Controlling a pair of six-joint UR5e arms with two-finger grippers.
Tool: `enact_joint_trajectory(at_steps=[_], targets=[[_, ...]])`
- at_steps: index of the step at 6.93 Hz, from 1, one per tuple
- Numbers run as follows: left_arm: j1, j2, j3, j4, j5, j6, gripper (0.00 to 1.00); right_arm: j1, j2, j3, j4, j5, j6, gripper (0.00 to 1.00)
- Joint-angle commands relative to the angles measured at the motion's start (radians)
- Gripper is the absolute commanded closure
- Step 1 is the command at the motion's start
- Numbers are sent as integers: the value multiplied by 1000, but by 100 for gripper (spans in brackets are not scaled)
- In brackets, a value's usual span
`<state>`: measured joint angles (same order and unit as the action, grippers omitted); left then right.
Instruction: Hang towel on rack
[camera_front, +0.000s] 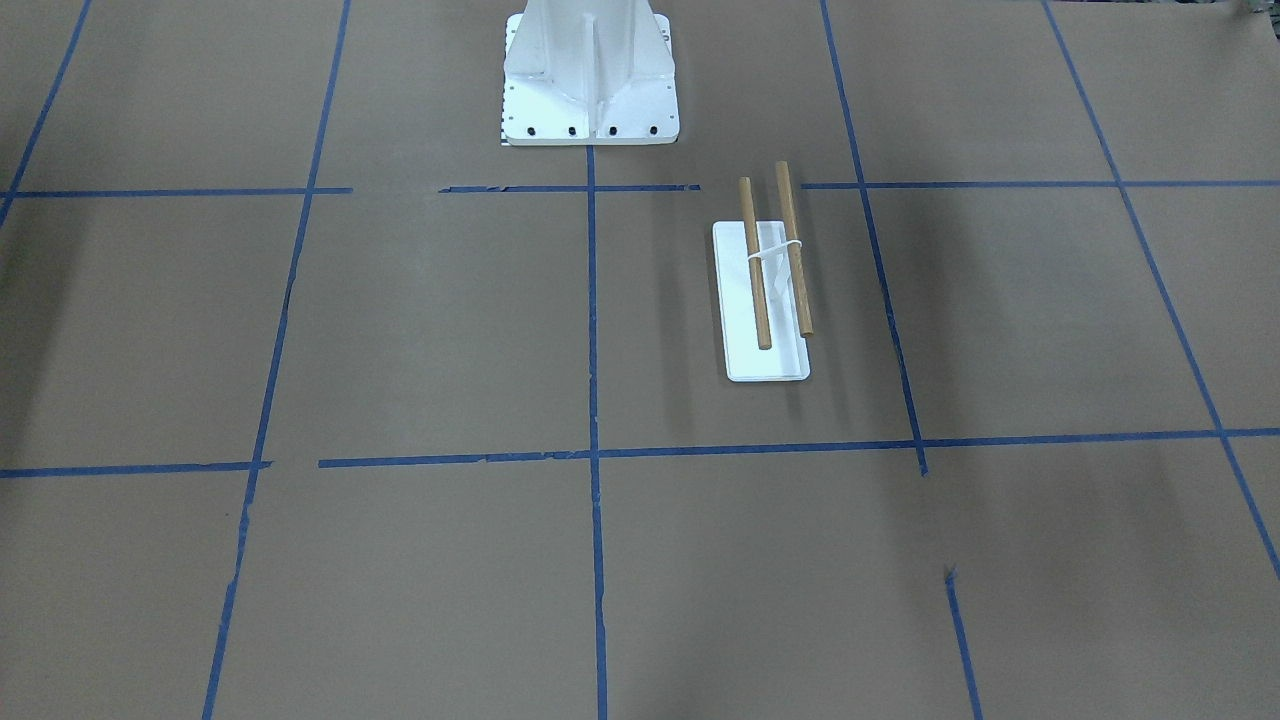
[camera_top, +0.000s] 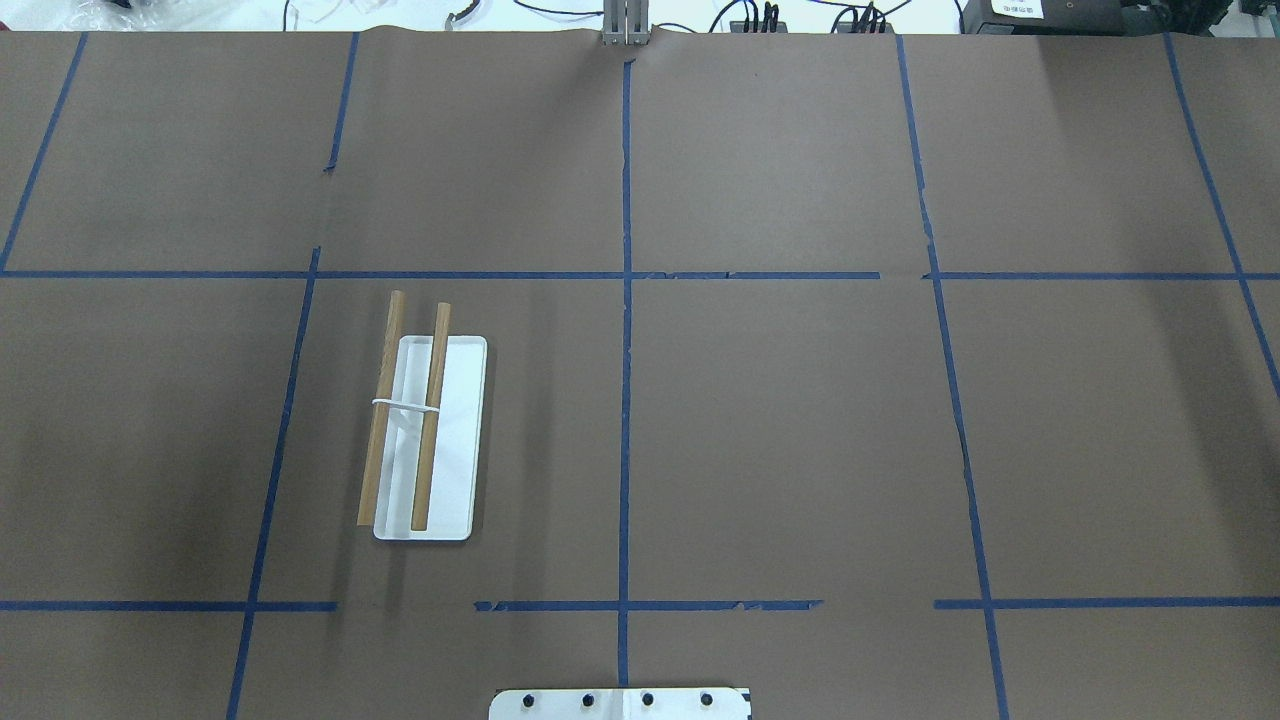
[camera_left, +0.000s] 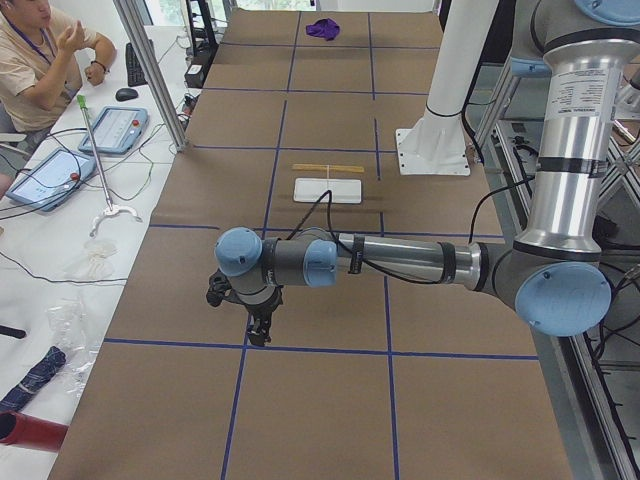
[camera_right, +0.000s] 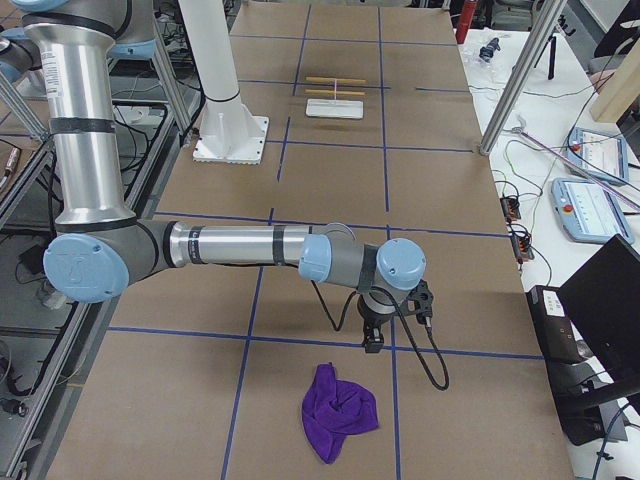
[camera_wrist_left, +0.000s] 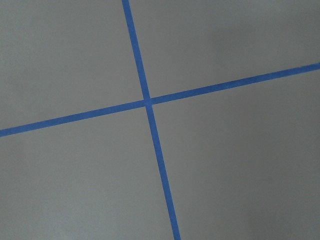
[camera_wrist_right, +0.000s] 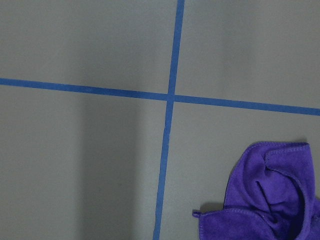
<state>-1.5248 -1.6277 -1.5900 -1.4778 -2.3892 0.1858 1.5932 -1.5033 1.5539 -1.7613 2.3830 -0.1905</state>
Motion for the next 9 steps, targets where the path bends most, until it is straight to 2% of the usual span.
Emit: enact_joint_trajectory(at_steps=[1, 2, 7, 8, 9], targets=[[-3, 5, -15, -10, 5, 7, 0, 1, -12, 0, 0, 17, 8, 0], [-3, 6, -51, -10, 2, -2, 0, -1, -17, 2, 2, 25, 6, 0], [-3, 12, -68, -16, -1, 1, 0, -8, -17, 2, 3, 50, 3, 0], [-3, 52, -105, -18, -1, 3, 0, -12, -31, 14, 20, 44, 0, 0], [-3, 58, -114, -16, -1, 0, 0, -12, -82, 3, 90, 19, 9, 0]])
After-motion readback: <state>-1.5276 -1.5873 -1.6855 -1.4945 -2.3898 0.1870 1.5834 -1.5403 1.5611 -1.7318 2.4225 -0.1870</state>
